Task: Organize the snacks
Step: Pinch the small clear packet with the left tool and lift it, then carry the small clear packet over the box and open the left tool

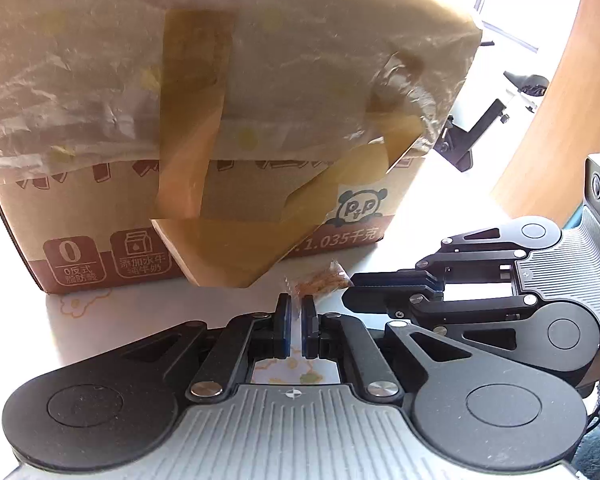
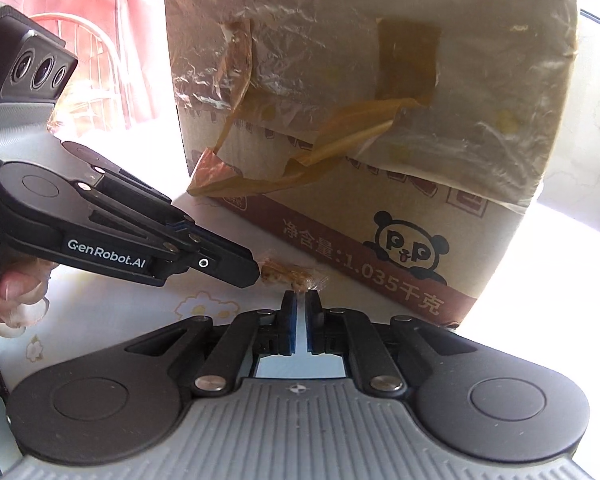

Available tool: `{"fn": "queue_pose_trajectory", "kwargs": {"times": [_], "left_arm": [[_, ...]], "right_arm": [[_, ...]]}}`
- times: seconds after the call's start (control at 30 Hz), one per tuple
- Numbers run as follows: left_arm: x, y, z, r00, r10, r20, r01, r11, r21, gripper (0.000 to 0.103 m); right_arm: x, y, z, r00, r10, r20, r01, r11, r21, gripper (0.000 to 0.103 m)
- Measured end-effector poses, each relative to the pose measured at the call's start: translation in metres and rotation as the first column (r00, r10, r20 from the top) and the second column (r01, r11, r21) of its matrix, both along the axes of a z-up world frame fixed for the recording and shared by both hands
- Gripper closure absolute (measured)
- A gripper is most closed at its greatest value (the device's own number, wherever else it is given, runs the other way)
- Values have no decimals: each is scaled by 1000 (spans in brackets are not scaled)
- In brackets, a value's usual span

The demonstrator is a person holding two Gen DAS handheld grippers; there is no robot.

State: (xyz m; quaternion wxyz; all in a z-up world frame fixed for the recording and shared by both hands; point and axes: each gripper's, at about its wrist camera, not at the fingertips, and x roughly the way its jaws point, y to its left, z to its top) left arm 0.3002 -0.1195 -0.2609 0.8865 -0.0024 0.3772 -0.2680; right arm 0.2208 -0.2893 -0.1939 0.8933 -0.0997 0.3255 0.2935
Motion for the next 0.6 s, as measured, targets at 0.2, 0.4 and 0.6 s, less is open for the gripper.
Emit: {"fn": "queue_pose_trajectory", "kwargs": {"times": [0.2,0.4,0.6], "left_arm": [[-21,-4,31,997,-17,76,20,999,-36,97],[-34,-7,74,980,-42,196,55,997,-62,97],[-31,-8,112,960,-40,278,66,994,-84,97]], "right_arm": [[-22,-5,25,998,-43,51,40,998,52,98],[-37,-9,60,988,-45,149,39,998,49,98],[-36,-6,100,965,-51,257,41,998,45,98]]}}
